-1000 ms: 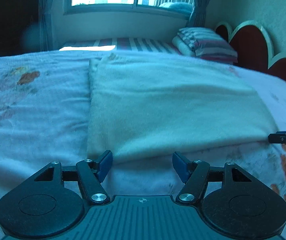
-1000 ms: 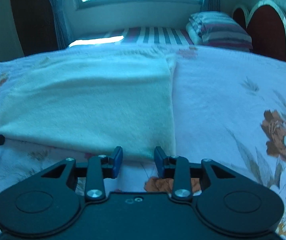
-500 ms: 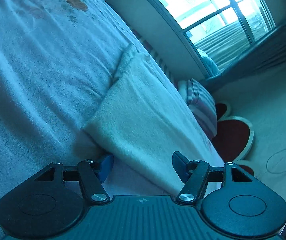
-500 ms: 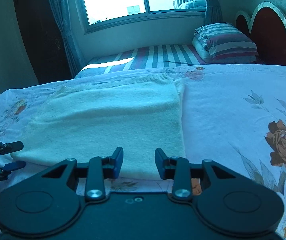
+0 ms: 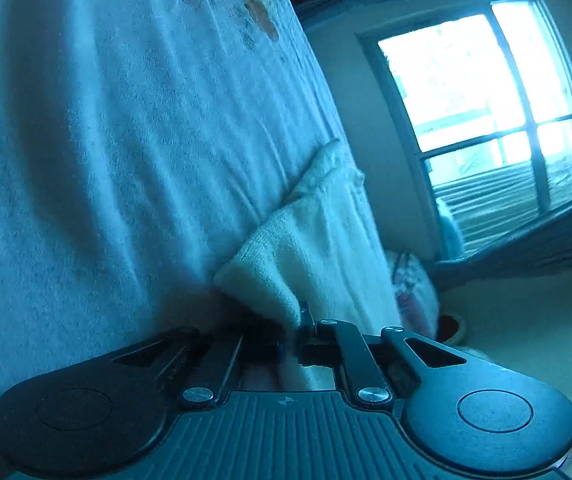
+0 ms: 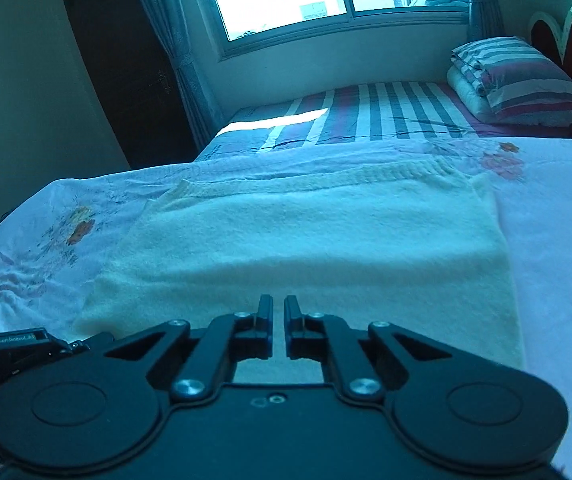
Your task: Fold small clothes
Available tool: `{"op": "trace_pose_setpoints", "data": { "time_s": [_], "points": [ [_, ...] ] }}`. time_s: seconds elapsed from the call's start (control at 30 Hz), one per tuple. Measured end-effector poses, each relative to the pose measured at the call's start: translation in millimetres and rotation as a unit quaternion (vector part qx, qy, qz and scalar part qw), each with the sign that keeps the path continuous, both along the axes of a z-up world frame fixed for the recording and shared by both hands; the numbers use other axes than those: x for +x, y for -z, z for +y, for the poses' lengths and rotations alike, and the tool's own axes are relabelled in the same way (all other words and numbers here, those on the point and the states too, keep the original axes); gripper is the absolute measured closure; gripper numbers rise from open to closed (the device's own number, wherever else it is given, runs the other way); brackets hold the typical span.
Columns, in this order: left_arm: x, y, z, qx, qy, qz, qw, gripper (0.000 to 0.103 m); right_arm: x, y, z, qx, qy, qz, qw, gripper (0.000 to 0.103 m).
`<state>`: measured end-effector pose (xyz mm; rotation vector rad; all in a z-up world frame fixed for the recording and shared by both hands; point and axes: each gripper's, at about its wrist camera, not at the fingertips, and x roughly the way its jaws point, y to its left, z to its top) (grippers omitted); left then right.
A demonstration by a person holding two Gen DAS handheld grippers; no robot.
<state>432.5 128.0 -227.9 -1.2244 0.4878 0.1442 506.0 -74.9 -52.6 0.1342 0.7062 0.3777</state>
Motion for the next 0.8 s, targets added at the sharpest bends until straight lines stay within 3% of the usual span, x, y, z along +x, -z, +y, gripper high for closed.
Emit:
{"op": "trace_pose_setpoints", "data": {
  "time_s": [0.1,0.23,0.47,0.7,0.8],
  "points": [
    [1,-4,-5,0.034,0.019,-0.006,0.9992,0.095,22,4,11,0.006,-0.013,0.002,1.000,0.097],
    [-5,-1,-2,0.029,0.016,-0.019,0.9993,0.094,40,13,24,0.010,-0.026,0.005,1.000,0.097],
    [5,-7,-5,0.044,0.012,-0.005,0.9989,0.096,48,32,25,0.022,-0.030,0.027,0.999,0.102],
    [10,-29,-7,0.122,0.048,-0.016,0.9913,0.097,42,41,24,0.017,-0.024,0.028,0.999,0.103],
    [18,-54,-11,0.173,0.083,-0.031,0.9809,0.097,41,43,22,0.025,-0.020,0.024,0.999,0.103]
  ]
}}
